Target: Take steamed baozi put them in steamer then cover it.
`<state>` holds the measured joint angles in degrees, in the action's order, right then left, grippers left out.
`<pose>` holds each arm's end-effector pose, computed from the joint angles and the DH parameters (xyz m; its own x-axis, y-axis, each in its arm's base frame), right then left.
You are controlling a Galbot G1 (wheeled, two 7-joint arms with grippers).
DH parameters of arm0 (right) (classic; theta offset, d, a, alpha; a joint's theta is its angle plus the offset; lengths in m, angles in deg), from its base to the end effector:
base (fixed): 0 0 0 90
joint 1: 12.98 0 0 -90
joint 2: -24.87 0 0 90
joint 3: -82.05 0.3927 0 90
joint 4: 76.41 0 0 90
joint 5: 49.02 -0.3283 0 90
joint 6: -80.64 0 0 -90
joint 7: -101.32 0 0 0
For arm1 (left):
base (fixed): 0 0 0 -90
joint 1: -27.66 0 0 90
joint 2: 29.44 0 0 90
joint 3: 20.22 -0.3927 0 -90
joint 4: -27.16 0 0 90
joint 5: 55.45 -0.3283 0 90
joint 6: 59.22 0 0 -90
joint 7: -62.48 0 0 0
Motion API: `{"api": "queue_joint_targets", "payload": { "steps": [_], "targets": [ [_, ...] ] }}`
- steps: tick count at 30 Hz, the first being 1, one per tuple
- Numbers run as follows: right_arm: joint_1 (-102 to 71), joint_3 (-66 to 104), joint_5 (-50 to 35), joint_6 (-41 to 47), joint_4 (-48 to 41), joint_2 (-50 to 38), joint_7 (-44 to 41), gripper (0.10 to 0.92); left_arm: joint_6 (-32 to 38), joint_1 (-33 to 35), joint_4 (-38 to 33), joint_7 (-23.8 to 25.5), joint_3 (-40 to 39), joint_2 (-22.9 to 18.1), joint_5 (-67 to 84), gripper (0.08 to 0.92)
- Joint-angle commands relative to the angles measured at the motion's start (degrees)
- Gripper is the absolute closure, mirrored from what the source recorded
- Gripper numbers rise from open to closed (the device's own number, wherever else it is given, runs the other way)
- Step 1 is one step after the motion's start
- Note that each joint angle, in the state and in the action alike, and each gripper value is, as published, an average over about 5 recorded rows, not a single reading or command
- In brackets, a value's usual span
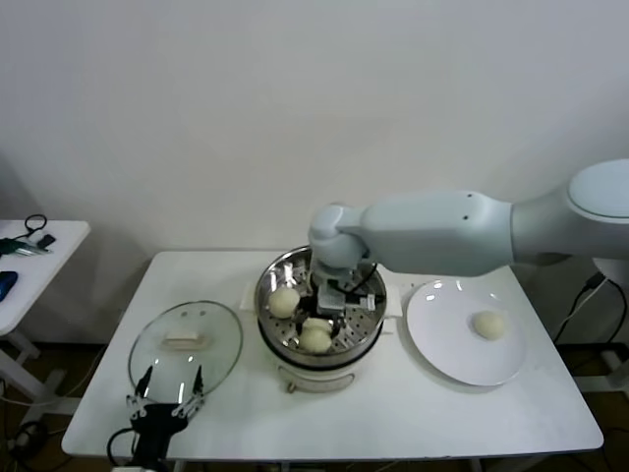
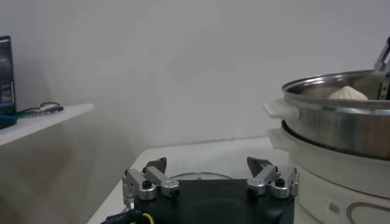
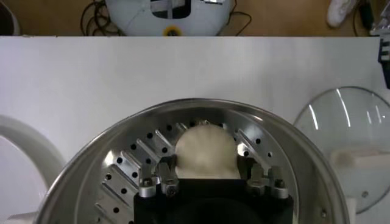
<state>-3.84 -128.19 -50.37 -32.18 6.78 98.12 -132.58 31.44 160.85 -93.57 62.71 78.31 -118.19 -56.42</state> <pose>0.5143 0.1453 -0.0835 -0.0089 -0.1357 0.9907 -0.0586 -0.9890 -0.1360 0.0502 0.0468 -0.3543 -0.9742 -0.1111 0.1967 -0.0858 0.9874 0.1329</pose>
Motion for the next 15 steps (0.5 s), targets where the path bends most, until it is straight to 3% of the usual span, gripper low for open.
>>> {"api": "queue_joint_targets", "payload": {
  "steps": [1,5,9,15],
  "targets": [
    [-0.23,0.08,-0.04,-1.24,-1.58,0.88,0.0,0.307,0.0,-0.01,0.07,-0.02,0.02,-0.04,0.0,0.177],
    [4.7,0.03,-4.72,-2.66,-1.77,-1.04,-3.26,0.222,0.0,-0.02,0.09,-0.08,0.0,-0.02,0.0,0.177],
    [10.93,-1.79,-13.48,-1.86,-4.88,-5.58,-7.89,0.204,-0.01,-0.02,0.09,-0.1,-0.05,0.0,-0.02,0.177],
    [19.45,-10.58,-29.28,10.78,-13.08,-16.05,-13.33,0.202,-0.06,-0.06,0.01,-0.06,-0.25,-0.08,-0.04,0.177]
  ]
}}
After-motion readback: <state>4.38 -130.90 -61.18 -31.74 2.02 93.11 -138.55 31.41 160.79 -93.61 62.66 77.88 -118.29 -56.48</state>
